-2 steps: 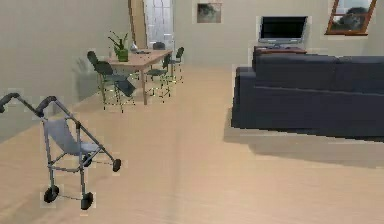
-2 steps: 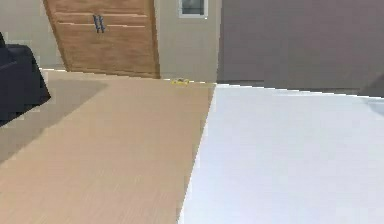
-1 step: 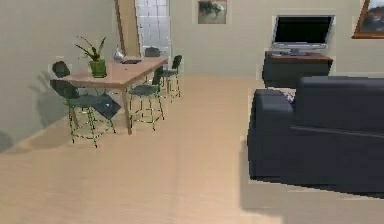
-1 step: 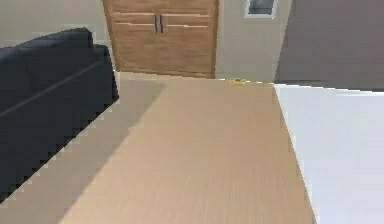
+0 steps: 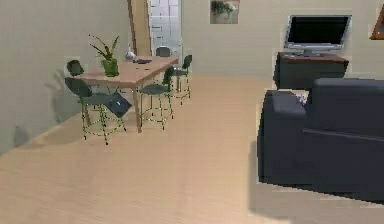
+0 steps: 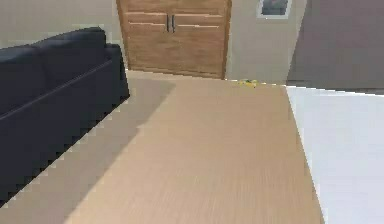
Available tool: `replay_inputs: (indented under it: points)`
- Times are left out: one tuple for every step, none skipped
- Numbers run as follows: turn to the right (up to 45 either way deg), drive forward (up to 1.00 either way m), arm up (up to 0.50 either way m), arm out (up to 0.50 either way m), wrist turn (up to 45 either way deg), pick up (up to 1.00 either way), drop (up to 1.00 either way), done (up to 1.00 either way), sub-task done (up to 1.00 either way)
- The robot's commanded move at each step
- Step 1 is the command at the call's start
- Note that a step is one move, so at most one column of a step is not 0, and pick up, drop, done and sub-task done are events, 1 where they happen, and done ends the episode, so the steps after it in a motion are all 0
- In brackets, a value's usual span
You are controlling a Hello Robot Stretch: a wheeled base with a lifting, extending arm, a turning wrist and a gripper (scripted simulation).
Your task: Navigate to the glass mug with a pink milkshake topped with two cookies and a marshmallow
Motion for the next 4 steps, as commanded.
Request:
replay_inputs:
  points:
    - [0.0, 1.00, 0.00, 0.00, 0.0, 0.00, 0.00, 0.00, 0.00]
    - [-3.0, 0.00, 0.00, 0.00, 0.0, 0.00, 0.00, 0.00, 0.00]
    - [0.0, 0.45, 0.00, 0.00, 0.0, 0.00, 0.00, 0.00, 0.00]
    - [15.0, 0.00, 0.00, 0.00, 0.0, 0.00, 0.00, 0.00, 0.00]
